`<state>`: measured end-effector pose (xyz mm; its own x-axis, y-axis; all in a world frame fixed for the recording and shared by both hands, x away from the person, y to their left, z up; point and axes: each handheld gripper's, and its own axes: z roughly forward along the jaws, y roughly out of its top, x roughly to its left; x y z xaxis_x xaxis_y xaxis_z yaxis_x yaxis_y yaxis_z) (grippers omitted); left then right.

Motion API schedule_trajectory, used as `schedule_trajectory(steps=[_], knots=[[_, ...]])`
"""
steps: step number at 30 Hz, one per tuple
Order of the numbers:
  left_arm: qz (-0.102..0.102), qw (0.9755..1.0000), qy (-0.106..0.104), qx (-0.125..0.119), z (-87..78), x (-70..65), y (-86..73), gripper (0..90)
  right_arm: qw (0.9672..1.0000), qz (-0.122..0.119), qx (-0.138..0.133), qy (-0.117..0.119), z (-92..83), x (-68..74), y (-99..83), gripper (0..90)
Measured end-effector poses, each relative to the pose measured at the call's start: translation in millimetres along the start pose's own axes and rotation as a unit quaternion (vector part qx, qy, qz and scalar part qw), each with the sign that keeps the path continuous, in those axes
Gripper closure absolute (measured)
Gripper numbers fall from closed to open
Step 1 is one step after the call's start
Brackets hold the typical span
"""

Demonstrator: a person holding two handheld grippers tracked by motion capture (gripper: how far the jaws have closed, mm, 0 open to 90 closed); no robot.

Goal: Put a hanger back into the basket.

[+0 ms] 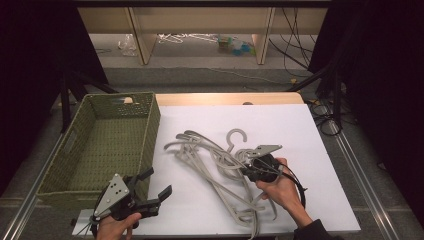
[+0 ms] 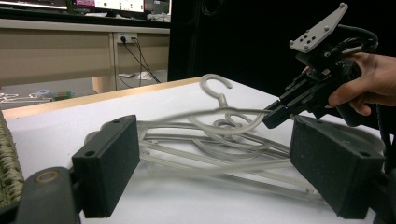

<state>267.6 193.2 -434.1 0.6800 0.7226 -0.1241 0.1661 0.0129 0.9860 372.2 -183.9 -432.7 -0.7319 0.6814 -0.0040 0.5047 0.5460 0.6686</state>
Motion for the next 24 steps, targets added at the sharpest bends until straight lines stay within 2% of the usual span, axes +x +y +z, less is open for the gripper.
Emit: schedule_trajectory(steps=[1, 6, 8, 9, 11, 13, 14, 17, 18, 19, 20, 21, 23, 24], knots=[[0.001, 1.0000, 0.000, 0.001, 0.1, -0.2, -0.1, 16.1, 0.9996, -0.027, 0.000, 0.002, 2.0, 1.9, 0.8, 81.2], [0.004, 1.0000, -0.001, 0.005, 0.5, -1.1, -0.1, 16.1, 0.9987, -0.046, 0.021, 0.007, 0.7, 3.6, 1.3, 81.3], [0.013, 0.9999, -0.001, 0.010, 1.8, -2.1, 0.0, 16.0, 0.9974, -0.068, 0.020, 0.007, -2.0, 2.0, 0.9, 81.3], [0.020, 0.9997, -0.005, 0.013, 3.8, -2.7, 0.0, 16.0, 0.9974, -0.068, 0.020, 0.007, -2.0, 2.0, 0.9, 81.3], [0.018, 0.9993, -0.012, 0.031, 11.6, -4.4, 1.2, 16.0, 0.9962, -0.078, 0.035, 0.017, -7.4, 1.1, 1.1, 81.2], [0.002, 0.9979, -0.019, 0.062, 26.4, -7.3, 4.4, 16.3, 0.9950, -0.092, 0.034, 0.016, -8.9, 1.9, 0.2, 81.2], [0.002, 0.9979, -0.019, 0.062, 26.4, -7.3, 4.4, 16.9, 0.9950, -0.092, 0.034, 0.016, -8.9, 1.9, 0.2, 81.2], [0.026, 0.9942, -0.028, 0.100, 46.8, -11.0, 9.4, 18.7, 0.9927, -0.111, 0.047, 0.014, -14.7, 6.1, 1.1, 81.2], [0.027, 0.9928, -0.025, 0.114, 54.6, -12.9, 10.9, 19.5, 0.9913, -0.123, 0.046, 0.014, -16.5, 6.3, 1.7, 81.2], [0.021, 0.9894, -0.035, 0.139, 72.1, -14.9, 15.0, 21.1, 0.9909, -0.126, 0.044, 0.014, -18.2, 6.9, 1.7, 81.2], [0.019, 0.9889, -0.039, 0.143, 78.9, -15.7, 16.4, 22.2, 0.9909, -0.127, 0.041, 0.017, -19.5, 8.3, 1.7, 81.2], [0.025, 0.9860, -0.048, 0.157, 88.3, -16.6, 20.1, 22.6, 0.9909, -0.126, 0.042, 0.017, -20.9, 9.3, 1.6, 81.2], [0.046, 0.9825, -0.059, 0.170, 101.8, -17.5, 24.4, 23.9, 0.9902, -0.132, 0.043, 0.014, -23.7, 10.7, 1.6, 81.2], [0.046, 0.9825, -0.059, 0.170, 101.8, -17.5, 24.4, 24.0, 0.9902, -0.132, 0.043, 0.014, -23.7, 10.7, 1.6, 81.2]])
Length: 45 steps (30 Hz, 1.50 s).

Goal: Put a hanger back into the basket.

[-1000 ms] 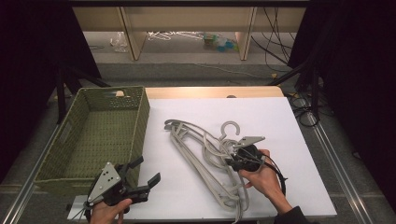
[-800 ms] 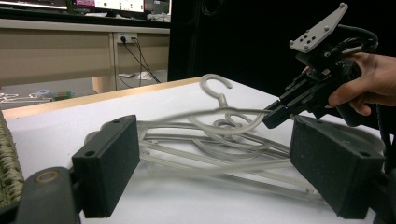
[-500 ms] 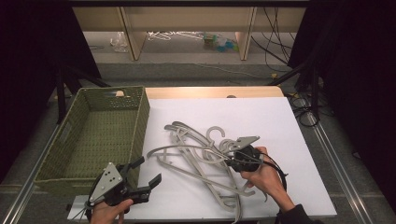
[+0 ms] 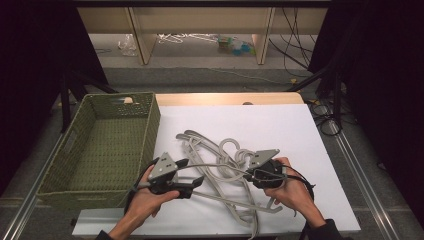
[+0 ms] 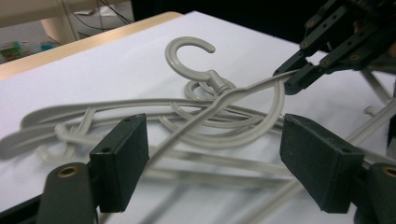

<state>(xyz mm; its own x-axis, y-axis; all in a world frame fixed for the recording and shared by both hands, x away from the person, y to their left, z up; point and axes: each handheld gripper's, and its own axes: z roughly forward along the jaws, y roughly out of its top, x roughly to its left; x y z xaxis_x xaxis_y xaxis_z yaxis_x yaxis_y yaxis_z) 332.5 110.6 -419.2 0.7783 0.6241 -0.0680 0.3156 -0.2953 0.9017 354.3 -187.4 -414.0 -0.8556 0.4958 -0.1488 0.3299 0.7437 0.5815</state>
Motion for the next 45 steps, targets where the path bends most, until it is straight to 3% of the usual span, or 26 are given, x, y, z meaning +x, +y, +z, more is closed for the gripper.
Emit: schedule_trajectory(steps=[2, 4, 7, 11, 13, 14, 17, 18, 19, 20, 23, 25, 26, 27, 28, 30, 31, 32, 33, 35, 37, 38, 39, 40, 41, 45], knots=[[0.023, 0.9992, -0.008, 0.033, 14.1, 1.8, 7.7, 24.0, 0.9999, -0.011, -0.004, 0.002, -2.1, 1.5, -0.1, 81.2], [0.029, 0.9982, -0.005, 0.052, 26.6, 1.4, 10.3, 24.2, 0.9997, -0.025, -0.005, 0.003, -3.7, 2.8, 0.4, 81.2], [0.055, 0.9943, -0.021, 0.089, 45.9, 4.0, 13.6, 26.1, 0.9994, -0.034, -0.001, 0.001, -6.3, 6.1, 2.8, 81.0], [0.064, 0.9922, -0.027, 0.104, 58.0, 4.9, 17.8, 34.4, 0.9987, -0.051, -0.006, 0.003, -10.8, 8.8, 6.3, 81.0], [0.066, 0.9916, -0.028, 0.107, 59.2, 5.8, 19.0, 36.7, 0.9987, -0.051, -0.011, -0.002, -10.7, 10.0, 6.6, 81.0], [0.072, 0.9895, -0.043, 0.117, 61.6, 5.5, 20.2, 42.5, 0.9986, -0.053, -0.007, 0.007, -12.5, 10.9, 7.5, 80.9], [0.084, 0.9878, -0.048, 0.122, 64.4, 4.1, 19.8, 48.0, 0.9981, -0.060, -0.011, 0.005, -12.6, 11.2, 8.3, 80.8], [0.093, 0.9849, -0.059, 0.134, 67.2, 3.6, 19.2, 49.8, 0.9981, -0.061, -0.009, 0.008, -12.6, 11.5, 8.4, 80.8], [0.093, 0.9849, -0.059, 0.134, 67.2, 3.6, 19.2, 51.3, 0.9983, -0.058, -0.007, 0.009, -12.7, 12.4, 8.5, 80.8], [0.103, 0.9825, -0.059, 0.143, 69.7, 3.4, 17.5, 54.4, 0.9981, -0.061, -0.008, 0.008, -12.6, 12.3, 8.6, 80.8], [0.112, 0.9810, -0.059, 0.147, 70.9, 3.5, 16.7, 64.5, 0.9978, -0.065, -0.009, 0.008, -12.3, 12.4, 8.8, 80.7], [0.126, 0.9787, -0.063, 0.149, 69.9, 3.4, 17.4, 66.1, 0.9972, -0.074, -0.007, 0.009, -12.2, 12.4, 9.1, 80.4], [0.142, 0.9757, -0.063, 0.154, 68.2, 2.1, 19.3, 68.1, 0.9972, -0.074, -0.012, 0.006, -11.4, 12.6, 8.9, 80.2], [0.142, 0.9757, -0.063, 0.154, 68.2, 2.1, 19.3, 68.8, 0.9972, -0.074, -0.012, 0.006, -11.4, 12.6, 8.9, 80.2], [0.160, 0.9726, -0.060, 0.158, 66.0, 0.7, 21.2, 70.2, 0.9967, -0.080, -0.010, 0.014, -11.6, 11.8, 8.7, 75.5], [0.181, 0.9691, -0.057, 0.157, 61.7, -3.5, 23.5, 71.4, 0.9964, -0.083, -0.010, 0.015, -11.5, 11.7, 8.2, 72.4], [0.187, 0.9677, -0.059, 0.158, 58.3, -5.1, 25.0, 75.7, 0.9966, -0.081, -0.014, 0.008, -13.7, 11.1, 8.4, 62.8], [0.190, 0.9674, -0.065, 0.155, 55.2, -7.0, 26.0, 75.7, 0.9966, -0.081, -0.014, 0.008, -13.7, 11.1, 8.4, 62.8], [0.195, 0.9666, -0.065, 0.153, 50.8, -11.0, 28.1, 79.4, 0.9976, -0.060, -0.031, -0.013, -19.2, 10.2, 10.8, 54.1], [0.199, 0.9661, -0.061, 0.152, 48.2, -13.1, 30.3, 81.8, 0.9976, -0.056, -0.037, -0.018, -20.9, 9.3, 11.6, 48.8], [0.186, 0.9702, -0.054, 0.145, 44.4, -13.5, 35.4, 81.9, 0.9965, -0.017, -0.068, -0.045, -36.3, 5.2, 17.3, 38.7], [0.184, 0.9709, -0.049, 0.145, 42.8, -12.9, 37.8, 81.9, 0.9965, -0.017, -0.068, -0.045, -36.3, 5.2, 17.3, 38.7], [0.176, 0.9729, -0.041, 0.144, 38.8, -10.5, 42.0, 81.9, 0.9941, -0.003, -0.085, -0.067, -46.3, 4.2, 19.5, 36.0], [0.176, 0.9729, -0.041, 0.144, 38.8, -10.5, 42.0, 81.9, 0.9941, -0.003, -0.085, -0.067, -46.3, 4.2, 19.5, 36.0], [0.165, 0.9753, -0.038, 0.142, 36.9, -8.8, 43.6, 81.9, 0.9925, 0.010, -0.097, -0.073, -50.9, 3.4, 20.4, 35.0], [0.139, 0.9800, -0.021, 0.140, 27.3, 0.3, 51.5, 81.9, 0.9838, 0.056, -0.150, -0.081, -64.2, 0.8, 20.4, 33.7]])
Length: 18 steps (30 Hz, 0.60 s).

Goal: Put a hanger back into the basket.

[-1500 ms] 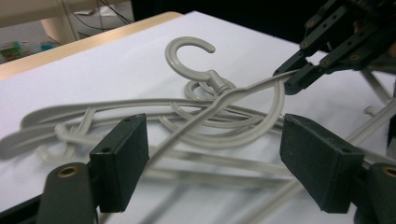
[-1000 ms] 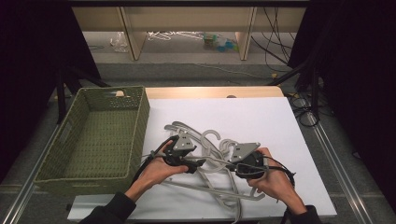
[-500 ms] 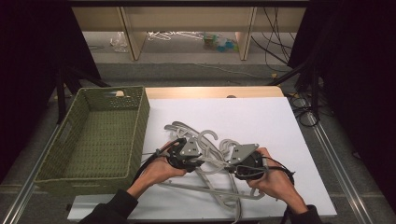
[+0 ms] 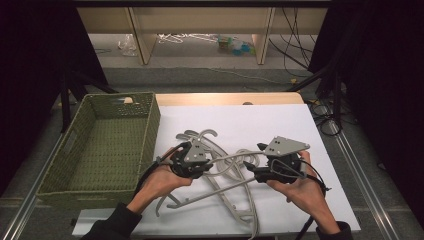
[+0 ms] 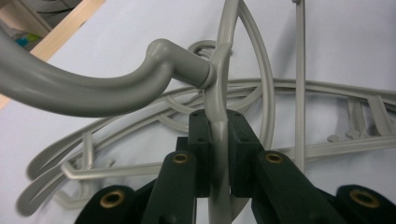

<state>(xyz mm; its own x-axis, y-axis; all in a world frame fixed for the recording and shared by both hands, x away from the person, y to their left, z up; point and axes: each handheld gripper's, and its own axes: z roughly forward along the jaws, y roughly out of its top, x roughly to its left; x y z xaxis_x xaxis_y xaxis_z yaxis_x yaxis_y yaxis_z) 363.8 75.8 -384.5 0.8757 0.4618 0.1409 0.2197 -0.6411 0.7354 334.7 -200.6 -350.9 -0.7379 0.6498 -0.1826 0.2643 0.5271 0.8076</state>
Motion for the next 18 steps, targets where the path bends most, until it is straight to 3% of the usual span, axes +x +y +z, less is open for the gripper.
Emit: schedule_trajectory(steps=[2, 3, 4, 10, 11, 14, 18], knots=[[-0.008, 0.9999, 0.009, 0.000, -8.2, 7.8, 1.6, 81.9, 1.0000, 0.008, -0.004, 0.003, -2.9, 2.8, -1.1, 33.2], [-0.022, 0.9996, 0.018, -0.006, -14.4, 13.3, 2.7, 81.9, 0.9997, 0.011, 0.003, 0.022, -3.8, 8.9, -4.3, 32.8], [-0.022, 0.9996, 0.018, -0.006, -14.4, 13.3, 2.7, 81.8, 0.9997, 0.011, 0.003, 0.022, -3.8, 8.9, -4.3, 32.8], [-0.066, 0.9973, 0.021, -0.023, -33.7, 26.7, 5.9, 81.8, 0.9981, 0.024, 0.016, 0.054, 7.0, 21.4, -22.3, 29.5], [-0.079, 0.9962, 0.020, -0.031, -39.3, 31.7, 6.7, 81.8, 0.9979, 0.029, 0.019, 0.055, 9.2, 22.4, -25.6, 29.0], [-0.095, 0.9940, 0.026, -0.048, -48.8, 40.3, 7.4, 81.8, 0.9970, 0.037, 0.026, 0.062, 15.8, 22.8, -33.1, 28.6], [-0.126, 0.9899, 0.018, -0.063, -62.2, 47.3, 6.6, 81.8, 0.9969, 0.041, 0.029, 0.061, 18.0, 24.9, -37.7, 28.6]])
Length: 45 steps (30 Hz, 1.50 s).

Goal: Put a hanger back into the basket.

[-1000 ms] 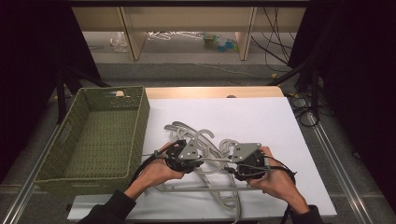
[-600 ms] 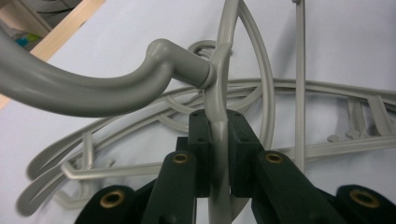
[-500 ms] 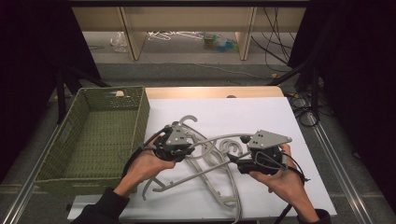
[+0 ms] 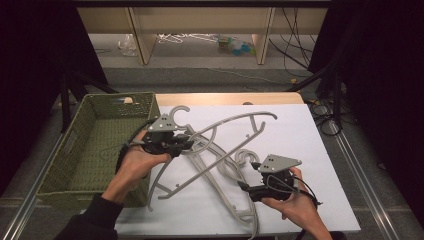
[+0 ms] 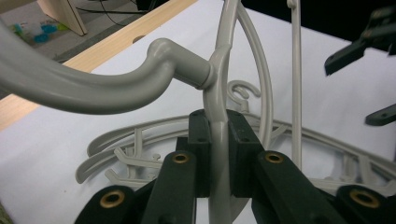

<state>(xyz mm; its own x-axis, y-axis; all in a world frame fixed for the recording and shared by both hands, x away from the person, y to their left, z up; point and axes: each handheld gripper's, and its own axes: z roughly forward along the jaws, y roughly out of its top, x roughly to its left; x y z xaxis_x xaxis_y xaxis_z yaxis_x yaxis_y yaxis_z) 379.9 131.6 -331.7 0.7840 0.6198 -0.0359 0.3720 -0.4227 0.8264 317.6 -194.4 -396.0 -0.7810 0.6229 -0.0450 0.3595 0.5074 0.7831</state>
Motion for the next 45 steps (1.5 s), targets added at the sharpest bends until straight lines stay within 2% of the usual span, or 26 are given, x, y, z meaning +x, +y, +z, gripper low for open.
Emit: schedule_trajectory(steps=[2, 3, 8, 11, 14, 15, 16, 18, 20, 22, 23, 24, 25, 27, 29, 32, 35, 36, 37, 38, 39, 41, 43, 44, 45], knots=[[0.000, 1.0000, 0.004, 0.000, -8.7, 3.0, 5.9, 81.8, 1.0000, 0.002, 0.006, 0.005, 2.4, 0.9, -3.3, 28.6], [0.000, 0.9999, 0.010, -0.006, -16.5, 5.3, 11.7, 81.8, 0.9999, 0.002, 0.006, 0.008, 3.8, 1.1, -4.9, 28.3], [-0.006, 0.9992, 0.017, -0.036, -47.8, 14.9, 33.8, 81.7, 0.9998, 0.003, 0.013, 0.013, 6.1, 2.7, -9.3, 27.9], [-0.004, 0.9984, 0.040, -0.040, -69.5, 26.7, 41.4, 81.7, 0.9999, 0.002, 0.011, 0.010, 6.1, 0.6, -11.3, 27.8], [-0.019, 0.9971, 0.061, -0.040, -85.2, 39.4, 40.1, 81.8, 0.9997, 0.010, 0.017, 0.012, 6.9, -1.1, -14.7, 27.8], [-0.017, 0.9967, 0.067, -0.043, -90.1, 45.3, 38.5, 81.8, 0.9997, 0.012, 0.019, 0.011, 7.4, -1.7, -15.7, 27.8], [-0.013, 0.9965, 0.072, -0.039, -94.3, 50.3, 36.5, 81.8, 0.9996, 0.014, 0.021, 0.011, 7.5, -2.1, -16.4, 27.6], [-0.028, 0.9943, 0.092, -0.045, -102.0, 61.6, 30.2, 81.8, 0.9995, 0.014, 0.024, 0.012, 8.2, -2.8, -17.2, 27.1], [-0.024, 0.9923, 0.114, -0.042, -110.4, 76.3, 22.1, 81.8, 0.9994, 0.016, 0.028, 0.012, 9.0, -3.1, -18.0, 27.1], [-0.021, 0.9900, 0.136, -0.029, -116.2, 84.2, 15.7, 81.8, 0.9993, 0.018, 0.030, 0.014, 9.6, -3.1, -18.5, 27.1], [-0.001, 0.9886, 0.150, -0.011, -120.9, 90.2, 12.8, 81.8, 0.9994, 0.017, 0.029, 0.013, 10.6, -3.3, -18.8, 27.1], [0.004, 0.9877, 0.156, 0.003, -125.2, 96.4, 9.6, 81.7, 0.9992, 0.019, 0.032, 0.013, 11.0, -3.2, -19.1, 27.1], [-0.003, 0.9864, 0.164, 0.005, -128.3, 103.8, 5.2, 81.7, 0.9992, 0.019, 0.033, 0.013, 11.8, -3.4, -19.4, 27.1], [-0.015, 0.9841, 0.177, -0.007, -130.3, 113.1, -1.9, 81.8, 0.9992, 0.016, 0.033, 0.014, 13.3, -3.3, -20.1, 27.1], [-0.014, 0.9830, 0.183, -0.008, -133.6, 122.1, -8.2, 81.7, 0.9991, 0.016, 0.035, 0.016, 14.8, -2.6, -20.3, 27.1], [-0.024, 0.9793, 0.201, -0.007, -138.1, 136.0, -20.8, 81.8, 0.9990, 0.014, 0.038, 0.019, 16.1, -2.0, -20.4, 27.1], [-0.025, 0.9750, 0.221, 0.010, -141.6, 149.0, -34.0, 81.7, 0.9987, 0.020, 0.042, 0.021, 15.9, -1.5, -20.7, 27.1], [-0.026, 0.9744, 0.223, 0.008, -141.6, 151.5, -37.2, 81.7, 0.9988, 0.021, 0.039, 0.019, 16.6, -1.3, -21.2, 27.1], [-0.015, 0.9745, 0.223, 0.022, -144.3, 156.8, -42.5, 81.7, 0.9987, 0.022, 0.041, 0.021, 16.3, -1.3, -21.2, 27.1], [-0.025, 0.9739, 0.225, 0.009, -142.4, 158.5, -46.3, 81.7, 0.9987, 0.021, 0.042, 0.021, 16.7, -1.3, -21.3, 27.1], [-0.025, 0.9730, 0.229, 0.012, -143.2, 162.7, -52.1, 81.7, 0.9987, 0.021, 0.042, 0.021, 16.9, -1.3, -21.4, 27.1], [-0.021, 0.9714, 0.235, 0.028, -144.9, 168.0, -60.0, 81.7, 0.9986, 0.019, 0.043, 0.023, 17.5, -1.7, -21.7, 27.1], [-0.025, 0.9703, 0.237, 0.041, -144.3, 173.7, -69.8, 81.7, 0.9987, 0.017, 0.043, 0.023, 17.9, -2.3, -21.9, 27.1], [-0.034, 0.9699, 0.238, 0.041, -143.0, 175.5, -73.9, 81.7, 0.9991, 0.020, 0.035, 0.016, 19.5, -1.7, -22.7, 27.1], [-0.032, 0.9694, 0.239, 0.048, -142.8, 177.8, -77.3, 81.7, 0.9991, 0.019, 0.036, 0.016, 19.7, -2.0, -23.1, 27.1]])
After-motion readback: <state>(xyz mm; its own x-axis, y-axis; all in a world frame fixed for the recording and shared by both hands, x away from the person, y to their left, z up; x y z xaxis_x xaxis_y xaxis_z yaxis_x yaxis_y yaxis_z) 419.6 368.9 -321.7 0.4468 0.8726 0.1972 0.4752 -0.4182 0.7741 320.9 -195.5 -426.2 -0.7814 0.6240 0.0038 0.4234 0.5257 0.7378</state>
